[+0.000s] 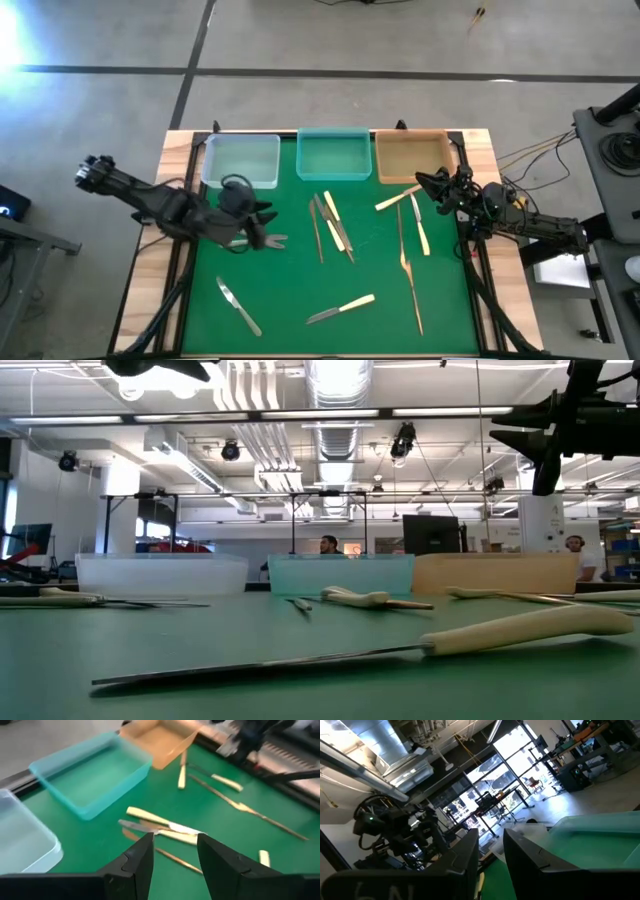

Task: Sort silverware by color (type)
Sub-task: Put the brown table knife into the white bin

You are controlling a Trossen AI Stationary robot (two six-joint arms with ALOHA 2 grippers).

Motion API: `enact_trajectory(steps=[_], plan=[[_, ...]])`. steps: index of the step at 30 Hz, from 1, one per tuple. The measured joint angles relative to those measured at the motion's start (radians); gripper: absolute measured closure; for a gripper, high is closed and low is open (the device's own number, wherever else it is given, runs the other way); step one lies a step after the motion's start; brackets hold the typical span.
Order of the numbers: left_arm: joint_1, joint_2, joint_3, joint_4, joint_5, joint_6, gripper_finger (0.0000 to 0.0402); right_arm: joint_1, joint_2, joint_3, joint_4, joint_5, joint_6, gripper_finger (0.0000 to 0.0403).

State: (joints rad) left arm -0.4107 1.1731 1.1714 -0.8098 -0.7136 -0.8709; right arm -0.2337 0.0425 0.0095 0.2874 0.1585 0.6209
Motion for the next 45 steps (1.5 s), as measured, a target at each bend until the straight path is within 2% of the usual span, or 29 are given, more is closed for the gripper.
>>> enact_trajectory(steps=[4,8,19,25,29,31,33,35,36,39,41,45], plan=[[0.017,0.121,0.14,-0.144,0.026,-0.074,0.0267,0.0,0.0,0.0,0.0,0.0,0.0,0.0321],[0.025,0.235,0.241,-0.214,0.046,-0.106,0.0267,0.0,0.0,0.0,0.0,0.0,0.0,0.0321],[0.029,0.487,0.575,-0.405,0.05,-0.107,0.0267,0.0,0.0,0.0,0.0,0.0,0.0,0.0321],[0.037,0.646,0.803,-0.528,0.045,-0.107,0.0267,0.0,0.0,0.0,0.0,0.0,0.0,0.0321],[0.051,0.781,0.996,-0.673,0.052,-0.127,0.0267,0.0,0.0,0.0,0.0,0.0,0.0,0.0321],[0.059,0.849,1.102,-0.764,0.082,-0.138,0.0267,0.0,0.0,0.0,0.0,0.0,0.0,0.0321],[0.071,0.897,1.183,-0.751,0.134,-0.061,0.0267,0.0,0.0,0.0,0.0,0.0,0.0,0.0321],[0.079,0.9,1.17,-0.734,0.186,0.07,0.0267,0.0,0.0,0.0,0.0,0.0,0.0,0.0321],[0.083,0.895,1.154,-0.73,0.194,0.083,0.0267,0.0,0.0,0.0,0.0,0.0,0.0,0.0321],[0.121,0.879,1.096,-0.764,0.293,0.023,0.0267,0.0,0.0,0.0,-0.001,0.0,0.0,0.0321],[0.147,0.862,1.014,-0.761,0.362,0.023,0.0267,0.0,0.0,0.0,-0.005,-0.001,0.0,0.0321],[0.204,0.854,0.859,-0.755,0.413,-0.005,0.0278,0.0,0.0,0.0,-0.004,-0.001,0.0,0.0321]])
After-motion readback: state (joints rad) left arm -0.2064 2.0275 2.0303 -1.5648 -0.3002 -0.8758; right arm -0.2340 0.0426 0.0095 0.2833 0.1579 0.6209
